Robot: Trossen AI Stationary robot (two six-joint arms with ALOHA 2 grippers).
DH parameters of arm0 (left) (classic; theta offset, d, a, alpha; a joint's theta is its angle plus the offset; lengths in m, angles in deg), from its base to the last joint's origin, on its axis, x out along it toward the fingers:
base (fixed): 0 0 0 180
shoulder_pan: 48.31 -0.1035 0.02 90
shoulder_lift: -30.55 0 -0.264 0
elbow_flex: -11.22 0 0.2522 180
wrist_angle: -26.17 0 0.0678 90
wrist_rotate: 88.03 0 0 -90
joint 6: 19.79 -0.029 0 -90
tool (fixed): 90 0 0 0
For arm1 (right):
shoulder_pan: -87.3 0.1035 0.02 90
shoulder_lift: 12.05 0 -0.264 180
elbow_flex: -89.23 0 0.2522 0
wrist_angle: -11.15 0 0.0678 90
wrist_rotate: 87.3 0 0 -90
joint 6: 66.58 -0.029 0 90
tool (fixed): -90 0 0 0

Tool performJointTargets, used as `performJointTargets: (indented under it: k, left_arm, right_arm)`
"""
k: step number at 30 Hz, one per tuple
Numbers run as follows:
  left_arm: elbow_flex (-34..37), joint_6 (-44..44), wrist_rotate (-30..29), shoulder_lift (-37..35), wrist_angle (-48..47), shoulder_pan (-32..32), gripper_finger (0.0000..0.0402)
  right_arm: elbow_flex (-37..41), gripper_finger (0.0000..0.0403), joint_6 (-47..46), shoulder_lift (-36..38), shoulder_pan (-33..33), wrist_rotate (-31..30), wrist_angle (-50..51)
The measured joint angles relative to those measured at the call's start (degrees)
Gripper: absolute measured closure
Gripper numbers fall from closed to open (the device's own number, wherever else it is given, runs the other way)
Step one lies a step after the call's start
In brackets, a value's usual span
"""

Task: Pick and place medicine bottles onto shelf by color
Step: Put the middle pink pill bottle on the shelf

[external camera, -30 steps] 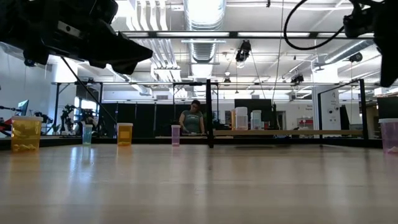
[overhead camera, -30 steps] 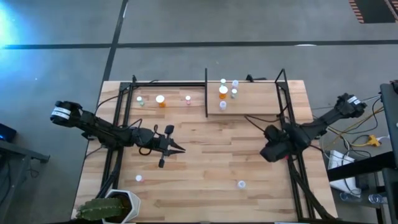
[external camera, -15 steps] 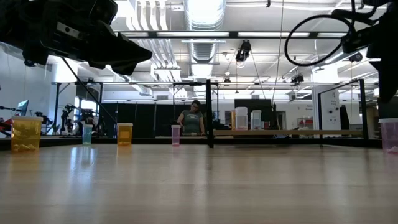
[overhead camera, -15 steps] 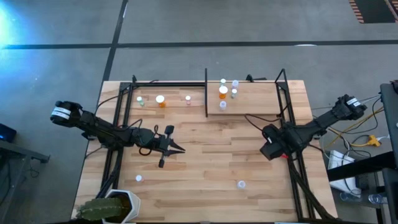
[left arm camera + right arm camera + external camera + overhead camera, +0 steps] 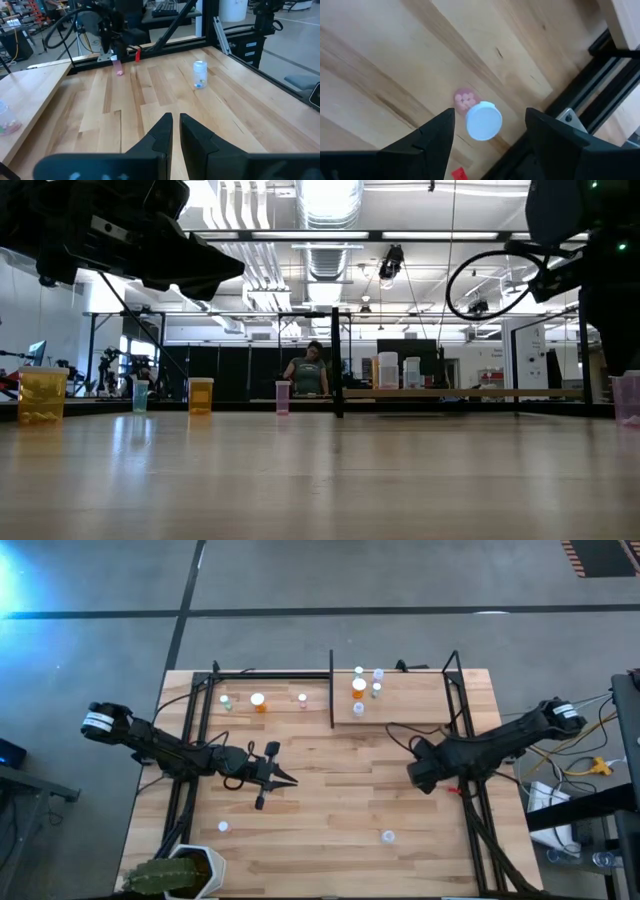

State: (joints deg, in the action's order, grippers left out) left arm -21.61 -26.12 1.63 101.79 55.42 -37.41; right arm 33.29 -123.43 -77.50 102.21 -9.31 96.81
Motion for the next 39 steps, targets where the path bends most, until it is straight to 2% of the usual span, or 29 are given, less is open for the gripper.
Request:
performJointTargets:
  k: [12, 23, 26, 33, 39]
  left_arm:
    - [0.0, 0.0, 0.0, -1.0, -2.9, 0.6, 0.0387]
    - [0.0, 0.0, 0.1, -9.4, -10.6, 0.6, 0.0387]
    - [0.0, 0.0, 0.1, -11.1, -11.9, 0.6, 0.0387]
    - [0.0, 0.0, 0.0, -10.6, -12.5, 0.6, 0.0387]
    - [0.0, -0.5, 0.0, -8.6, -11.5, 0.5, 0.0387]
  right_arm:
    - [2.6, 0.0182, 3.0, -0.3, -2.2, 3.3, -2.6]
    - [2.9, 0.0282, 4.8, -0.2, -2.2, 3.0, -4.0]
    - [2.7, 0.0298, 5.2, -0.2, -2.2, 3.0, -4.1]
    - [-5.5, 0.0281, 9.0, -0.4, -2.5, 1.7, -5.4]
    - [-17.4, 0.0286, 20.7, -4.9, -7.8, -7.2, -5.5]
